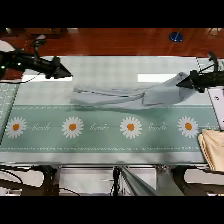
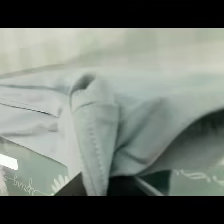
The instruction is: Fold the shirts.
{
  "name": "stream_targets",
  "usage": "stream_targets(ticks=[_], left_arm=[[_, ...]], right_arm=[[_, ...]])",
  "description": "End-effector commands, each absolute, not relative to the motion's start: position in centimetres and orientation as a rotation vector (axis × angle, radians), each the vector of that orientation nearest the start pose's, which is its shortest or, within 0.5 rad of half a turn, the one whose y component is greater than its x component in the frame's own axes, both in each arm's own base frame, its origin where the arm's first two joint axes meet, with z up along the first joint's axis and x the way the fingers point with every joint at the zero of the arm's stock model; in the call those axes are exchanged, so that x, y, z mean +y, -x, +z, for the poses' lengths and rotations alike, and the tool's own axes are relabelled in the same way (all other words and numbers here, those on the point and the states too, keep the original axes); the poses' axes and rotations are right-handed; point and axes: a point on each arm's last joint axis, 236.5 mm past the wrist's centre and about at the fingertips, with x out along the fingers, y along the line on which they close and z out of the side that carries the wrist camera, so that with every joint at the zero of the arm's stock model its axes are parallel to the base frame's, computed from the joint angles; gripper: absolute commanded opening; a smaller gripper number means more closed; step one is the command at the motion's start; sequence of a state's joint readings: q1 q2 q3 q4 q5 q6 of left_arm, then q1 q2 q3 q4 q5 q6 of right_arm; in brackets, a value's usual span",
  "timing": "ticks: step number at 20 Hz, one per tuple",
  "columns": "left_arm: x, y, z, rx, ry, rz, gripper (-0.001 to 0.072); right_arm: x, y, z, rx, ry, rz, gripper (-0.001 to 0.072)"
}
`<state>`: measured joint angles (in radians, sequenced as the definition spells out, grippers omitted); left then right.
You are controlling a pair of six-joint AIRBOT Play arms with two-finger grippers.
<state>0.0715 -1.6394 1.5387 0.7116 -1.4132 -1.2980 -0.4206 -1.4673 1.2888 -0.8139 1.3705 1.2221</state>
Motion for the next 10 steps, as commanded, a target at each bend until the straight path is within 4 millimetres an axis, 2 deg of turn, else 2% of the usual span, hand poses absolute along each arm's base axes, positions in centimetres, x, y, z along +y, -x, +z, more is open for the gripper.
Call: stream_targets(ticks=[1, 3, 6, 8, 10], left_arm=[[-23.9, -42.1, 5.9, 1.296, 0.505, -0.788, 0.0018], [-29.5, -40.7, 5.9, 1.282, 0.473, -0.831, 0.0019], [-37.6, -37.1, 4.8, 1.285, 0.427, -0.903, 0.0019], [-41.8, -35.2, 3.5, 1.290, 0.428, -0.913, 0.0019], [-45.1, -33.7, 1.9, 1.304, 0.457, -0.913, 0.0019]], right_arm=[[-1.0, -38.3, 8.1, 1.177, -0.586, 0.317, 0.0020], [-0.9, -37.3, 10.2, 1.143, -0.546, 0.306, 0.0020], [-0.4, -36.4, 12.9, 1.077, -0.510, 0.300, 0.0020], [-0.2, -35.9, 14.3, 1.047, -0.501, 0.293, 0.0020], [0.2, -35.2, 15.2, 1.035, -0.491, 0.296, 0.0020]])
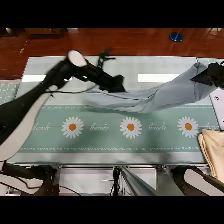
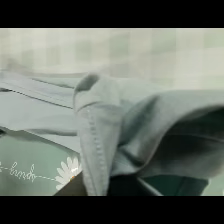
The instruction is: Fold the shirts.
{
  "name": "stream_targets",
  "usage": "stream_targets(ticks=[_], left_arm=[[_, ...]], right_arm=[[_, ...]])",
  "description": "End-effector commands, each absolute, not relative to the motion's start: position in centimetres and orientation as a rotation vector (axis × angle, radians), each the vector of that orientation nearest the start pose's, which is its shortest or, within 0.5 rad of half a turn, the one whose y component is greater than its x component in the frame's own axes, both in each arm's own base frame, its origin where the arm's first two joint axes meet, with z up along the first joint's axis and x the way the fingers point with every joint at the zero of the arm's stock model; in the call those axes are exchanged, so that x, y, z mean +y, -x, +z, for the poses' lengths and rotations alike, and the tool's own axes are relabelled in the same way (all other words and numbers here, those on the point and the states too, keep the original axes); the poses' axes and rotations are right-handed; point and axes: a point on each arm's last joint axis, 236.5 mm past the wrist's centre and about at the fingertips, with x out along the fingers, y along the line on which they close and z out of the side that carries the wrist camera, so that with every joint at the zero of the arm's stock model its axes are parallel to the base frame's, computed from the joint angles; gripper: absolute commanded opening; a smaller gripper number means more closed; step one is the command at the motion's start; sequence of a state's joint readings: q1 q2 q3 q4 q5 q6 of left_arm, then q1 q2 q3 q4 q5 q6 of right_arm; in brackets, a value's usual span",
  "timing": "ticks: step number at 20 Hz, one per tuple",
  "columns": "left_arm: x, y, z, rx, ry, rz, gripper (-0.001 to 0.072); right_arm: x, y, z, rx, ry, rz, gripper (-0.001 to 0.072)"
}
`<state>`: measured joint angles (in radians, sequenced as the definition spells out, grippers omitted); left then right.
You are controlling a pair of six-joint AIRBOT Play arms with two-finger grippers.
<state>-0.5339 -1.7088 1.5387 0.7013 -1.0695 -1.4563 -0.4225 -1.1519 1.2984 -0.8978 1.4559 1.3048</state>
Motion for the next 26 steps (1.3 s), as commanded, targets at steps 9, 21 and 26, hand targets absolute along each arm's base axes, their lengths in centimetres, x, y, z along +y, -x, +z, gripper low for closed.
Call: stream_targets(ticks=[9, 21, 26], left_arm=[[-53.4, -30.7, -5.7, 1.381, 0.707, -0.872, 0.0019], [-34.3, -43.0, 12.6, 1.037, 0.706, -1.107, 0.0018], [-18.6, -42.0, 28.3, 0.649, 0.600, -0.997, 0.0018]], right_arm=[[1.8, -31.8, 17.5, 1.048, -0.485, 0.312, 0.0020], [3.4, -33.2, 15.8, 1.084, -0.411, 0.280, 0.0020], [12.0, -38.5, 9.7, 1.154, -0.332, 0.383, 0.0020]])
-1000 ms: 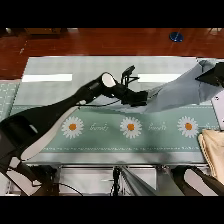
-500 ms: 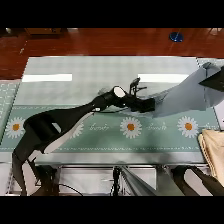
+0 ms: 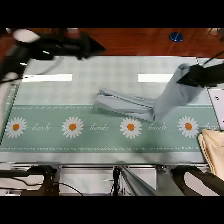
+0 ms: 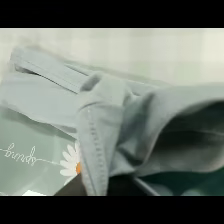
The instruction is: Fold the shirts.
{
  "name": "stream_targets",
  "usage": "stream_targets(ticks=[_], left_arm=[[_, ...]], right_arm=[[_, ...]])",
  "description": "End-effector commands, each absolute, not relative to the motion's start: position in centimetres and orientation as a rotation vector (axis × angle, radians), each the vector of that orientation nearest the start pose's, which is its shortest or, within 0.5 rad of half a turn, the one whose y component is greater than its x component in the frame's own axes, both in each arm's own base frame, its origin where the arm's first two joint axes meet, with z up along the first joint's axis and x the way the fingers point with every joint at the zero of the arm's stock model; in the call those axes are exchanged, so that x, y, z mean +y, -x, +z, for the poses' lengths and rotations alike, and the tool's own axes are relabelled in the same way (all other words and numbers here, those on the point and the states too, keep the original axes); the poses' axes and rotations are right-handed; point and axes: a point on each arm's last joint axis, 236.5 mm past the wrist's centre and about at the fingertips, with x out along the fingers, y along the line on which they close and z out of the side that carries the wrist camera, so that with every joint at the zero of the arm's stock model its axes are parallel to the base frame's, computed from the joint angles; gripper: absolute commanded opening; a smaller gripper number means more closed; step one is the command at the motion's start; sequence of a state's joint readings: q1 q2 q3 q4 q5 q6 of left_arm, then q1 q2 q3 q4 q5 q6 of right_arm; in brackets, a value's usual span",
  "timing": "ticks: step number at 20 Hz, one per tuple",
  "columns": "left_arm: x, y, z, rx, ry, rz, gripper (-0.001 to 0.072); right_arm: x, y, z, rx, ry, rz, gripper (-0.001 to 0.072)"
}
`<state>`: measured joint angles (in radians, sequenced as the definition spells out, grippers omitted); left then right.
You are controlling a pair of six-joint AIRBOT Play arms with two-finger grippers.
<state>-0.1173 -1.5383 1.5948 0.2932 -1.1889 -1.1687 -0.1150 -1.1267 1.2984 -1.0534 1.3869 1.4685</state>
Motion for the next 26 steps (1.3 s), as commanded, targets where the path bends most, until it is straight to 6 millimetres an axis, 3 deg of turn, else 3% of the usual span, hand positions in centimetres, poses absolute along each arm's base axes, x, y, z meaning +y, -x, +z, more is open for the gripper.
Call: stream_targets(ticks=[1, 4, 7, 9, 10, 12, 13, 14, 15, 17, 19, 21, 23, 26], left_arm=[[-16.7, -41.1, 29.8, 0.611, 0.562, -0.961, 0.0018], [-13.2, -37.9, 31.2, 0.596, 0.426, -0.875, 0.0018], [-13.2, -34.7, 30.2, 0.681, 0.340, -0.892, 0.0018], [-14.1, -33.6, 29.7, 0.719, 0.334, -0.923, 0.0019], [-14.6, -33.3, 29.3, 0.731, 0.336, -0.935, 0.0018], [-15.9, -32.8, 27.9, 0.774, 0.343, -0.970, 0.0018], [-16.4, -32.7, 26.8, 0.807, 0.345, -0.975, 0.0018], [-16.9, -32.6, 25.1, 0.849, 0.343, -0.971, 0.0018], [-17.1, -32.6, 23.3, 0.883, 0.333, -0.961, 0.0019], [-17.4, -33.0, 19.6, 0.953, 0.354, -0.920, 0.0019], [-17.2, -33.3, 16.2, 1.006, 0.400, -0.871, 0.0020], [-16.9, -33.4, 13.6, 1.042, 0.434, -0.828, 0.0020], [-16.7, -33.6, 11.7, 1.059, 0.466, -0.793, 0.0020], [-16.6, -33.9, 10.7, 1.063, 0.485, -0.767, 0.0020]], right_arm=[[14.3, -39.0, 8.2, 1.173, -0.319, 0.415, 0.0020], [21.2, -40.0, 3.2, 1.222, -0.291, 0.481, 0.0020], [27.3, -39.9, -1.1, 1.242, -0.289, 0.524, 0.0021], [31.2, -39.8, -2.6, 1.227, -0.347, 0.559, 0.0023], [33.2, -40.1, -2.7, 1.203, -0.409, 0.571, 0.0086], [36.0, -41.0, -1.5, 1.138, -0.538, 0.581, 0.0426], [36.7, -41.6, -0.3, 1.090, -0.578, 0.590, 0.0495], [37.2, -42.0, 1.4, 1.045, -0.594, 0.625, 0.0494], [36.9, -42.3, 3.1, 1.005, -0.585, 0.656, 0.0494], [34.2, -42.5, 6.4, 0.963, -0.533, 0.685, 0.0492], [28.4, -42.3, 8.9, 0.956, -0.414, 0.656, 0.0492], [20.8, -41.9, 11.3, 0.950, -0.305, 0.562, 0.0493], [15.8, -41.5, 14.5, 0.904, -0.346, 0.480, 0.0490], [14.9, -40.7, 17.4, 0.852, -0.411, 0.495, 0.0489]])
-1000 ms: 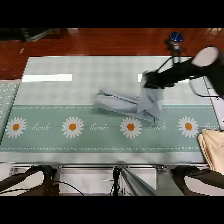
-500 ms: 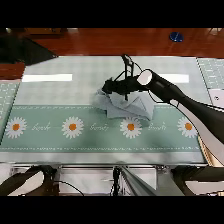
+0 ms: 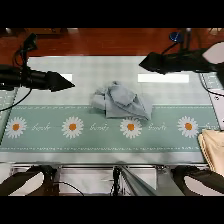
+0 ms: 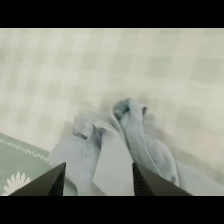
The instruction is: Fold the shirts.
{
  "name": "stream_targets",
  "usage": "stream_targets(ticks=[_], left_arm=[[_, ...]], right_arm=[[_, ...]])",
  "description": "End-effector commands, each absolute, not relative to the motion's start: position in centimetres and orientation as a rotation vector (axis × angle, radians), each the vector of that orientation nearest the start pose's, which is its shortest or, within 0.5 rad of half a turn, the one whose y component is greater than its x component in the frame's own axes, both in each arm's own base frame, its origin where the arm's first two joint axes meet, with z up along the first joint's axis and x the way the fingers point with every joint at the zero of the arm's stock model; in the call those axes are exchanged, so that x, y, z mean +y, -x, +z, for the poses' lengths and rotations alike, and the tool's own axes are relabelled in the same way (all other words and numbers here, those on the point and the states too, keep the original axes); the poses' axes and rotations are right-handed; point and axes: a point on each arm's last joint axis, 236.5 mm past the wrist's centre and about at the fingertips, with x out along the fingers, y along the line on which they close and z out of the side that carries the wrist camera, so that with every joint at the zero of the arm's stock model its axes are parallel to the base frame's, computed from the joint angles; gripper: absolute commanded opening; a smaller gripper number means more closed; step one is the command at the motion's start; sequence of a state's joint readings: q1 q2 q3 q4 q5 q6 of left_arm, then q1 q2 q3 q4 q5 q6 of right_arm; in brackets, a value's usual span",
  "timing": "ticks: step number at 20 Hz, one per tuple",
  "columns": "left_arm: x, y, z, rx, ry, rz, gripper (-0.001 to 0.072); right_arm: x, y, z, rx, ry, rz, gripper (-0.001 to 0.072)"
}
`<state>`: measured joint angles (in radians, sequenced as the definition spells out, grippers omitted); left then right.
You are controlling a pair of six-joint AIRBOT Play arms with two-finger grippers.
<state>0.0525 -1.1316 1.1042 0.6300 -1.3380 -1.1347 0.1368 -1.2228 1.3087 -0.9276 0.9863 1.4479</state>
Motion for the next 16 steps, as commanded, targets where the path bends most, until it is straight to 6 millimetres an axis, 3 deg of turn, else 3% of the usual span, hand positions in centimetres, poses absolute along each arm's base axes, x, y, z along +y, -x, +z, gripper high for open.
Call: stream_targets(ticks=[1, 3, 7, 8, 9, 10, 11, 13, 16], left_arm=[[-16.6, -33.9, 10.7, 1.065, 0.485, -0.768, 0.0020], [-16.7, -33.4, 10.7, 1.081, 0.484, -0.782, 0.0019], [-16.9, -32.8, 10.6, 1.100, 0.482, -0.798, 0.0020], [-16.9, -32.8, 10.6, 1.102, 0.481, -0.799, 0.0020], [-16.9, -32.7, 10.6, 1.103, 0.481, -0.801, 0.0020], [-16.9, -32.7, 10.6, 1.103, 0.481, -0.801, 0.0020], [-16.9, -32.7, 10.6, 1.103, 0.481, -0.801, 0.0020], [-16.9, -32.7, 10.6, 1.103, 0.481, -0.800, 0.0020], [-16.5, -32.7, 10.1, 1.115, 0.456, -0.785, 0.0020]], right_arm=[[14.4, -40.0, 17.2, 0.866, -0.355, 0.501, 0.0489], [11.0, -38.6, 14.6, 0.963, -0.189, 0.403, 0.0489], [-3.5, -34.7, 7.6, 1.312, 0.135, -0.044, 0.0490], [-4.9, -33.7, 5.8, 1.388, 0.106, -0.073, 0.0490], [-4.2, -32.8, 3.4, 1.454, 0.003, -0.023, 0.0492], [-2.1, -32.2, 1.4, 1.494, -0.150, 0.069, 0.0504], [0.9, -32.2, 0.0, 1.499, -0.345, 0.175, 0.0607], [5.5, -33.4, -1.5, 1.441, -0.624, 0.320, 0.0606], [8.6, -34.3, -4.4, 1.405, -0.793, 0.335, 0.0606]])
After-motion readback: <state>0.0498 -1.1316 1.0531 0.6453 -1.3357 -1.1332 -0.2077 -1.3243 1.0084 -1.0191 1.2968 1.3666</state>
